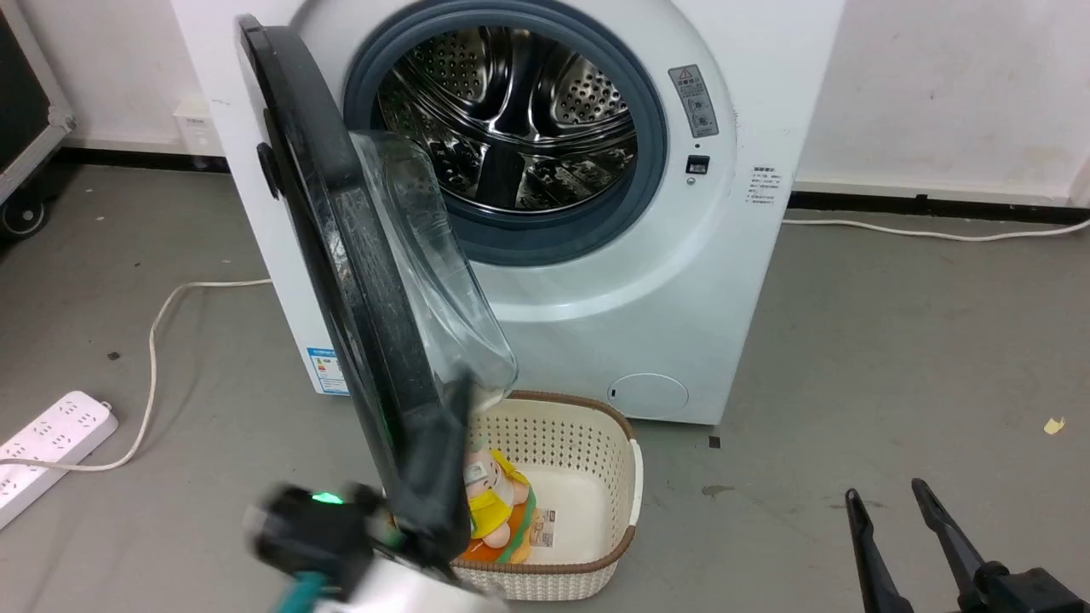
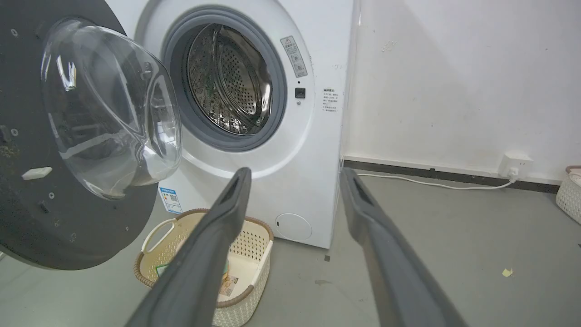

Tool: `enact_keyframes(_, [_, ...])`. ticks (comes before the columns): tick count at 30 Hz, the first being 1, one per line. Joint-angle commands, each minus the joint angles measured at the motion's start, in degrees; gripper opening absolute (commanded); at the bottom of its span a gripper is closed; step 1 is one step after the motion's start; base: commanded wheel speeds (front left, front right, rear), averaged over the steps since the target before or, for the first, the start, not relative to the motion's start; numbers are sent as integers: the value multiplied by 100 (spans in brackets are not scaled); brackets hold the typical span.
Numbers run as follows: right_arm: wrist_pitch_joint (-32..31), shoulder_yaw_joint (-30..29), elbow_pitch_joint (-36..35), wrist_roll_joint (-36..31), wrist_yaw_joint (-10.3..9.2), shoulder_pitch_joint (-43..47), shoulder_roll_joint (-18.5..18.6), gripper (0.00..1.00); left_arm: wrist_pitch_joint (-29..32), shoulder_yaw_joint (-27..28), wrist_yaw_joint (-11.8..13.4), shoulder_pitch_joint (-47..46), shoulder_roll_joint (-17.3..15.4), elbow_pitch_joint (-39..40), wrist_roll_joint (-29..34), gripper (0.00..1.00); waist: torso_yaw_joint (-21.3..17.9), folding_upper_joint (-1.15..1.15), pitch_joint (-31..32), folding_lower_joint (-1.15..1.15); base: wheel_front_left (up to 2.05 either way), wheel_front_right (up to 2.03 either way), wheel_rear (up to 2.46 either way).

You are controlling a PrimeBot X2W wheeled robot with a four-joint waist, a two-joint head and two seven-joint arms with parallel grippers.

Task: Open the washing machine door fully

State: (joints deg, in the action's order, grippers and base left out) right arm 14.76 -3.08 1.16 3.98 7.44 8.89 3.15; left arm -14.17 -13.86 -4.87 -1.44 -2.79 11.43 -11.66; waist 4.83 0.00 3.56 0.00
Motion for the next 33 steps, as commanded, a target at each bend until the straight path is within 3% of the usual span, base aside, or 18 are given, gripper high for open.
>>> enact_keyframes(1, [24, -4, 7, 25, 5, -47, -27, 100, 82, -99, -34, 84, -9, -157, -26, 0, -7, 0, -5, 0, 0, 0, 0])
enact_keyframes(5, [24, -1, 28, 29, 5, -67, -27, 100, 366, -430, -41, 156, -9, -1038, -94, 0, -38, 0, -29, 0, 0, 0, 0])
enact_keyframes(16, [24, 42, 93, 19, 5, -7, -27, 100, 278, -185, 312, -74, -57, -2143, -76, 0, 140, 0, 10, 0, 0, 0, 0])
enact_keyframes(33, [24, 233, 159, 119, 5, 10, -27, 100, 202, 250, 474, -240, -424, -2486, -279, 0, 1330, 0, -89, 0, 0, 0, 0])
